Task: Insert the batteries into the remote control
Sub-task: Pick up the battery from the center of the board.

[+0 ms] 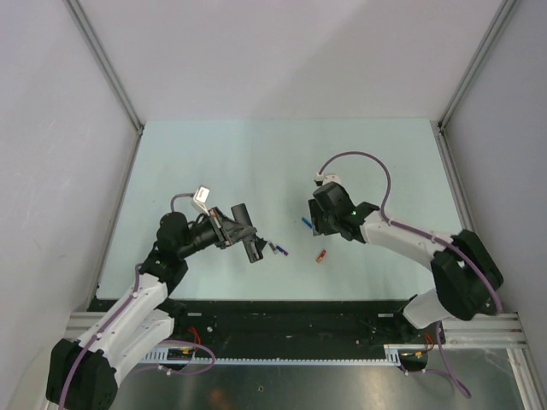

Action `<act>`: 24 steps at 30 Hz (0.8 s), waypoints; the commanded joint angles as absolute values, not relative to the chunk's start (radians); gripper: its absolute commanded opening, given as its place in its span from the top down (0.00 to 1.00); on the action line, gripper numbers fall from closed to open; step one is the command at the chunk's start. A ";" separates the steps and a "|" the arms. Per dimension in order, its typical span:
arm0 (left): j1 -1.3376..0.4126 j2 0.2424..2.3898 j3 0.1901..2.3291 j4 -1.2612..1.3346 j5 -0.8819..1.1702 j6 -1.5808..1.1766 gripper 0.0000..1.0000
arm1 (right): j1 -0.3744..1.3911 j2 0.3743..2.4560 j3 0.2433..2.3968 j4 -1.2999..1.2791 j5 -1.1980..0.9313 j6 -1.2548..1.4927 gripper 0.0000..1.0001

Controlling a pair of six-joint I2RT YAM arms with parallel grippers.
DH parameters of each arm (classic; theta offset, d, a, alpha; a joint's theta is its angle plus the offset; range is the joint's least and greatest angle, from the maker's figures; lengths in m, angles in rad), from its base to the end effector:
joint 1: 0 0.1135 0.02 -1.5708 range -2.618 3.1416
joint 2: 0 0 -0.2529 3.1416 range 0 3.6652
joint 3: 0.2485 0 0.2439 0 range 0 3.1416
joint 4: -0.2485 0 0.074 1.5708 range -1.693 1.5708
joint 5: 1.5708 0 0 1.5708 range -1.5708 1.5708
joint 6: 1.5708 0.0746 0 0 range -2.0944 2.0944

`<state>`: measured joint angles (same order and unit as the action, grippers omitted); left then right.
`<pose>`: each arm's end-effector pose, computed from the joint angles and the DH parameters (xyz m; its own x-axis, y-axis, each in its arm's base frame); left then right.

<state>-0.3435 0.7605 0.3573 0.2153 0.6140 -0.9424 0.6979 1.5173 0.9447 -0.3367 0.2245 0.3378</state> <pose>0.1836 -0.1113 0.2250 -0.7572 -0.4314 -0.4904 0.3328 0.3912 -0.8580 0.2618 0.1979 0.1726 -0.7433 -0.2017 -0.6378 -0.2918 0.9557 0.0379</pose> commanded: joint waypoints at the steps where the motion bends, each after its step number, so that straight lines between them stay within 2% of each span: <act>1: -0.341 0.759 0.373 0.259 0.634 -0.937 1.00 | 0.758 1.366 0.907 -0.448 0.328 0.602 0.39; 3: -0.341 0.768 0.373 0.261 0.627 -0.936 1.00 | 0.797 1.350 0.900 -0.480 0.347 0.675 0.34; 8: -0.341 0.795 0.367 0.267 0.617 -0.945 1.00 | 0.902 1.347 0.881 -0.555 0.442 0.846 0.37; 14: -0.344 0.790 0.354 0.273 0.609 -0.957 1.00 | 0.904 1.331 0.749 -0.489 0.376 0.957 0.42; 24: -0.353 0.781 0.341 0.278 0.600 -0.963 1.00 | 0.896 1.388 0.738 -0.410 0.334 0.973 0.47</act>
